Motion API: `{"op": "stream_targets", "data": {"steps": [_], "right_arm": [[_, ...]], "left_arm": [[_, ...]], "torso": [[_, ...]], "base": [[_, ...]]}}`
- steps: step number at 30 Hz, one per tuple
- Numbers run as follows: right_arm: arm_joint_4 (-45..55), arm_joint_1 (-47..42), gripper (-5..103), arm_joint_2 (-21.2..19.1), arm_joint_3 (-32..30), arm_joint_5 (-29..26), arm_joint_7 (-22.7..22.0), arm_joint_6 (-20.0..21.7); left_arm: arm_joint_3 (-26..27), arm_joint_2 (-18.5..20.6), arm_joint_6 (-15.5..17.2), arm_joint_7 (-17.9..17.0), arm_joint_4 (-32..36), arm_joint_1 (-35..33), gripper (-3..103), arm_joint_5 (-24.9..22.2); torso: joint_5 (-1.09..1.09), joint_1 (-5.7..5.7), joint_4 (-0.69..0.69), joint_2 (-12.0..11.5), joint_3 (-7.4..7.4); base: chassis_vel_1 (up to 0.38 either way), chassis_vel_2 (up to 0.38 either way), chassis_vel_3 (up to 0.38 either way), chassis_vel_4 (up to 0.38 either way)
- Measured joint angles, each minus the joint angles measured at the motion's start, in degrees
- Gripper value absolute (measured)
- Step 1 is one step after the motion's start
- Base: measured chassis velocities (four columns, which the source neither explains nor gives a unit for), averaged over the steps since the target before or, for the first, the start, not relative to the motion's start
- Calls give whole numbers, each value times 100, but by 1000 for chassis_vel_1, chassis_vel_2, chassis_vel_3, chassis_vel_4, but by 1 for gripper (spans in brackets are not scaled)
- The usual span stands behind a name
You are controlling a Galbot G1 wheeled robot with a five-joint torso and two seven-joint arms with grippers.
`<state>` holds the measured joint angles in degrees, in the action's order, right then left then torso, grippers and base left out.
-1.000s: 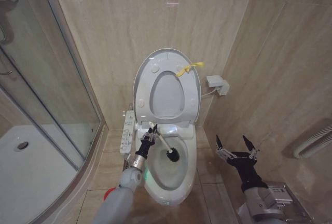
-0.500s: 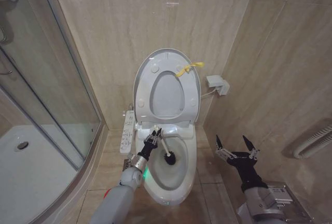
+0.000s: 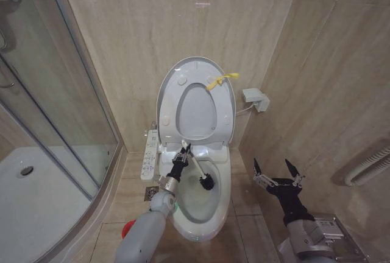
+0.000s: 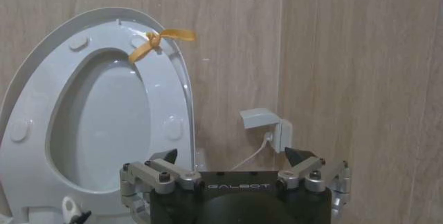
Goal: Open the toilet lid, clean the toilet bowl with a toilet brush, close the toilet lid, and flush.
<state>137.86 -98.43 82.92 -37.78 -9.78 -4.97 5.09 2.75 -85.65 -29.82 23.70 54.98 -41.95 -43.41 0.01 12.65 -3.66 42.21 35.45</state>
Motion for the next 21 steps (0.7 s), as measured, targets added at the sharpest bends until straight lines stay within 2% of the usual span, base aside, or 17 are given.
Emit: {"op": "stream_targets", "data": {"steps": [9,15,21], "right_arm": [[0,0,100,0,0,0,0,0],[0,0,100,0,0,0,0,0],[0,0,100,0,-1,0,0,0]], "left_arm": [[2,-26,-112,245,-33,-151,22,540],[-82,353,0,309,521,-517,22,652],[-34,740,220,159,1268,-954,22,562]], "torso": [[-1,0,0,0,-1],[-1,-1,0,1,-1],[-2,0,-1,0,0]], "base": [[0,0,0,0],[0,0,0,0],[0,0,0,0]]}}
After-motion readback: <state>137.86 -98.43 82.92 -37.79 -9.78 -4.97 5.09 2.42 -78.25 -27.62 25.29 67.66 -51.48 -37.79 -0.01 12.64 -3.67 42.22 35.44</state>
